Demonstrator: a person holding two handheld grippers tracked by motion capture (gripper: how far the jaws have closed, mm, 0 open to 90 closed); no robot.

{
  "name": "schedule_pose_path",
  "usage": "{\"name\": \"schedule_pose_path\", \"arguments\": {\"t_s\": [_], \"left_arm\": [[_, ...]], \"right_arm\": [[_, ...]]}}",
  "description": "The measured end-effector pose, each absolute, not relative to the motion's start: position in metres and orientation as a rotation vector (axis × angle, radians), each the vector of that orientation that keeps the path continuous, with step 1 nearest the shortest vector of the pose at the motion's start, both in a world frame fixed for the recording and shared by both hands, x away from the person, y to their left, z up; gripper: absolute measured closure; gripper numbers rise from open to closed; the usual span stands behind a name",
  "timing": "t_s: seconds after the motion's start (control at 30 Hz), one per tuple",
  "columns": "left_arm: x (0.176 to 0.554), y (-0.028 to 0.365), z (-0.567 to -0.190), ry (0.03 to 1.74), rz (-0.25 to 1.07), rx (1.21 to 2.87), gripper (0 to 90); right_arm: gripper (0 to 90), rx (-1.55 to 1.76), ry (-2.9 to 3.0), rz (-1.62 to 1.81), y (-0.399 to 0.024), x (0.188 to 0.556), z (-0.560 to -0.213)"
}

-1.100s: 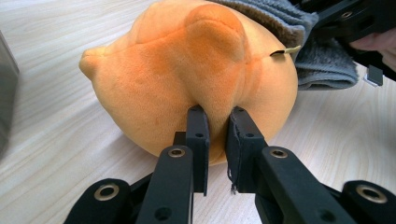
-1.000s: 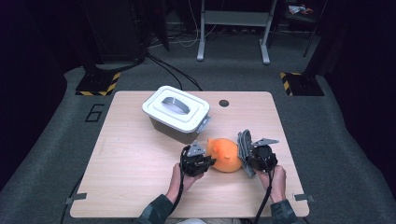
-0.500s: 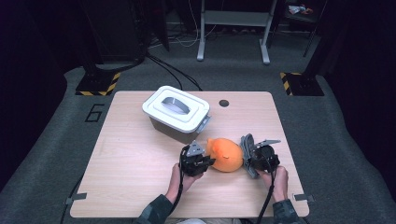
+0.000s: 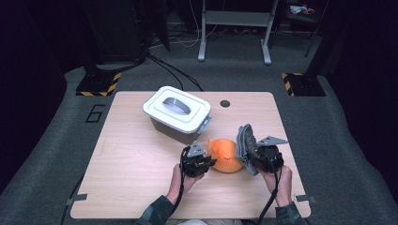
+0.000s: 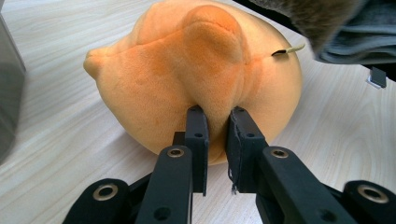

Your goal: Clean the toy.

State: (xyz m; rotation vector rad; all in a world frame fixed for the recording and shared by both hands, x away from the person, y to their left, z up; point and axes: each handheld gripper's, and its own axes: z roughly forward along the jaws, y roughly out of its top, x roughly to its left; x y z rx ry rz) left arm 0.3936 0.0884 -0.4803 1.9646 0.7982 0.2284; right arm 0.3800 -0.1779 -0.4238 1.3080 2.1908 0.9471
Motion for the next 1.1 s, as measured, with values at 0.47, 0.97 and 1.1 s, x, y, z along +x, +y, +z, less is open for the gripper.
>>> {"name": "schedule_pose_path", "arguments": {"t_s": [0.47, 0.97, 1.1], "left_arm": [[0.393, 0.093, -0.481, 0.791, 0.290, 1.996, 60.6], [0.390, 0.076, -0.485, 0.681, 0.399, 2.105, 57.1], [0.391, 0.076, -0.486, 0.690, 0.394, 2.094, 69.6]], "right_arm": [[72.0, 1.283, 2.256, 0.929, -0.155, 0.389, -0.436], [72.0, 1.274, 2.252, 0.917, -0.155, 0.395, -0.435], [72.0, 1.294, 2.237, 0.935, -0.157, 0.395, -0.437]]}}
